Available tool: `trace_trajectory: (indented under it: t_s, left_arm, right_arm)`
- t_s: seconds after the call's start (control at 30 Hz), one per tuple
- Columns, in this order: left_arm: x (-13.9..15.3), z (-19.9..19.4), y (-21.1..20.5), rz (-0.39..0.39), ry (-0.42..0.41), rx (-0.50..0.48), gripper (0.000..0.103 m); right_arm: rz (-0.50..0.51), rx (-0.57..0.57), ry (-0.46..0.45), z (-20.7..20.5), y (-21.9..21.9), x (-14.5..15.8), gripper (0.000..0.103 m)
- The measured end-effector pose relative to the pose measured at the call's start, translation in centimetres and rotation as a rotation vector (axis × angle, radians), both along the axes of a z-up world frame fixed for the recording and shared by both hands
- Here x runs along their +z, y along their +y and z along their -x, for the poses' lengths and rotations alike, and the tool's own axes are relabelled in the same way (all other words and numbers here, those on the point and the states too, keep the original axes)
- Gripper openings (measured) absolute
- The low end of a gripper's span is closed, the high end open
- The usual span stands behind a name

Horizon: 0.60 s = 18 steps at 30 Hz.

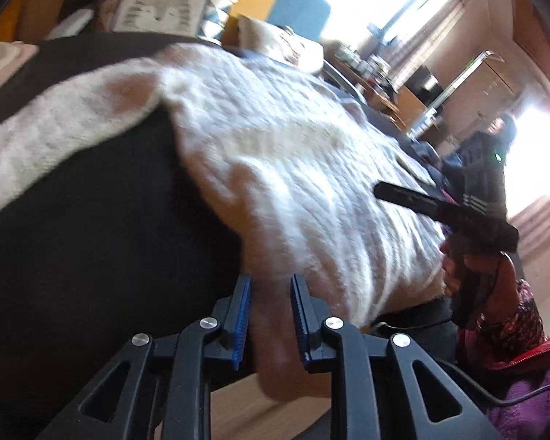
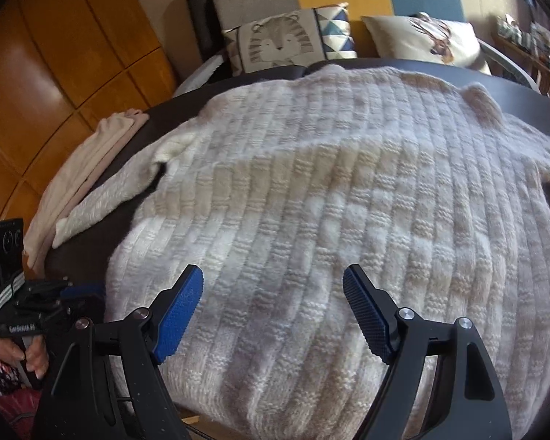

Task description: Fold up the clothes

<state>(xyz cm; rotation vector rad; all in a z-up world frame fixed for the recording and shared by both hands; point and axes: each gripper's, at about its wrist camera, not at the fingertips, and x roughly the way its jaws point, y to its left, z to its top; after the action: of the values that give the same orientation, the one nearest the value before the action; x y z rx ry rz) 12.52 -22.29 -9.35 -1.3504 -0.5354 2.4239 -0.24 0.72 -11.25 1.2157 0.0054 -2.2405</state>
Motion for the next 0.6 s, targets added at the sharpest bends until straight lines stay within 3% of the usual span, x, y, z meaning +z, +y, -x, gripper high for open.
trace_trajectory:
  t_s: [0.13, 0.2, 0.33, 0.37, 0.4, 0.43, 0.6]
  left_arm:
    - [-1.1, 0.1, 0.3, -0.032, -0.034, -0.023, 0.034]
    - [-1.0, 0.3, 1.7, -0.043, -0.022, -0.092, 0.034]
    - [-1.0, 0.8, 3.7, 0.051, -0.001, -0.146, 0.034]
    - [-1.0, 0.8, 3.7, 0.055, -0.001, -0.143, 0.033]
    - [-1.0, 0.9, 3.4, 0.051, -0.012, -0.131, 0.017]
    - [-1.0, 0.9, 3.2, 0.046, -0.023, -0.119, 0.010]
    - [-0.2, 0.1, 2.5, 0.053, -0.033, -0.131, 0.008]
  right_arm:
    - [-0.031, 0.011, -0.027, 0.2, -0.9, -1.0, 0.082]
    - [-0.028, 0.002, -0.046, 0.2, -0.8, -1.4, 0.082]
    - [-0.045, 0.009, -0.038, -0.2, -0.8, -1.4, 0.082]
    - [-0.048, 0.008, -0.031, -0.2, -0.9, -1.3, 0.082]
    - [-0.045, 0.009, -0.024, -0.2, -1.0, -1.0, 0.082]
    - [-0.043, 0.011, -0.017, -0.2, -1.1, -0.8, 0.082]
    - [-0.037, 0.105, 0.076, 2.9, -5.2, 2.0, 0.082]
